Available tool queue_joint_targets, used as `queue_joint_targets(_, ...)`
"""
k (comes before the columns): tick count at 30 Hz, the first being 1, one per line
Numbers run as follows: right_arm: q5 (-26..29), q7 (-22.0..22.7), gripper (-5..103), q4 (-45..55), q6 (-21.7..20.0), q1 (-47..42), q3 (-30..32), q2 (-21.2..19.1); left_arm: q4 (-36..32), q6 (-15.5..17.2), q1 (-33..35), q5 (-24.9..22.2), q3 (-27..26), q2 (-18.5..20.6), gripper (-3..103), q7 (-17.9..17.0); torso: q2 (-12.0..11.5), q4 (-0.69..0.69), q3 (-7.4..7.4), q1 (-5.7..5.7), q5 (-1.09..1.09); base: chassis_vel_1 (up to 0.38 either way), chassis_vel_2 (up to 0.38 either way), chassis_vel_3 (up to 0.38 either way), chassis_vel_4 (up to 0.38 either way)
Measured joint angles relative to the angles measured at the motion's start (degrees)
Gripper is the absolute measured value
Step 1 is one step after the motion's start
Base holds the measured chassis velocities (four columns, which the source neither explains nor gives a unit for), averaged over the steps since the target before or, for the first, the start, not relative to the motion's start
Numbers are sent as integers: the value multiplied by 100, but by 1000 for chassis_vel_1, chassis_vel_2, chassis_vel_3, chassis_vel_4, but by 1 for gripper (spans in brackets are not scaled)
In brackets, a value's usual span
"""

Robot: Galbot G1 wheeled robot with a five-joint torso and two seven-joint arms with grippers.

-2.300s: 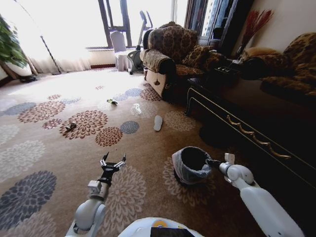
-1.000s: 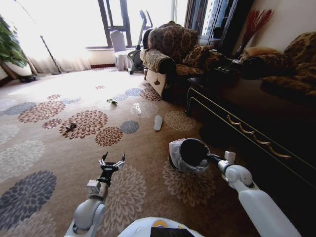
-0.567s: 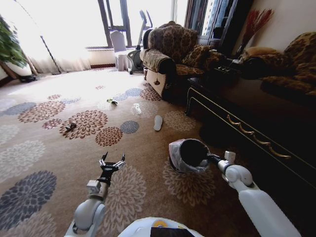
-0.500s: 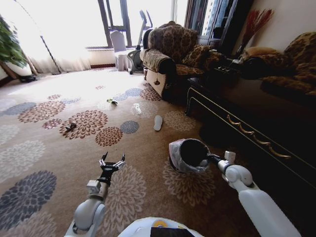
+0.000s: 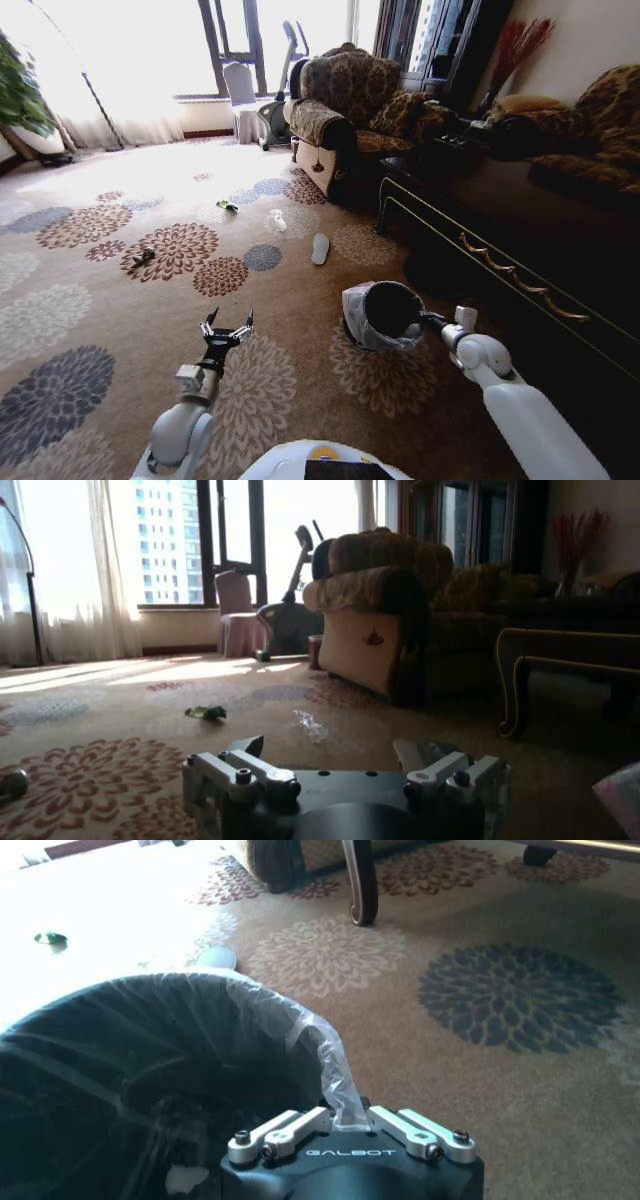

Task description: Pick up the trash from the ground and place it into the trash bin.

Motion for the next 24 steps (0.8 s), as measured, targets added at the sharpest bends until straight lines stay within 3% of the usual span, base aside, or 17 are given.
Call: queue_joint_targets(24, 0, 0, 0, -1, 0, 0, 0, 0, 0, 0, 0, 0, 0, 0, 100, 0, 0, 0, 0, 0, 0, 0, 0, 0, 0)
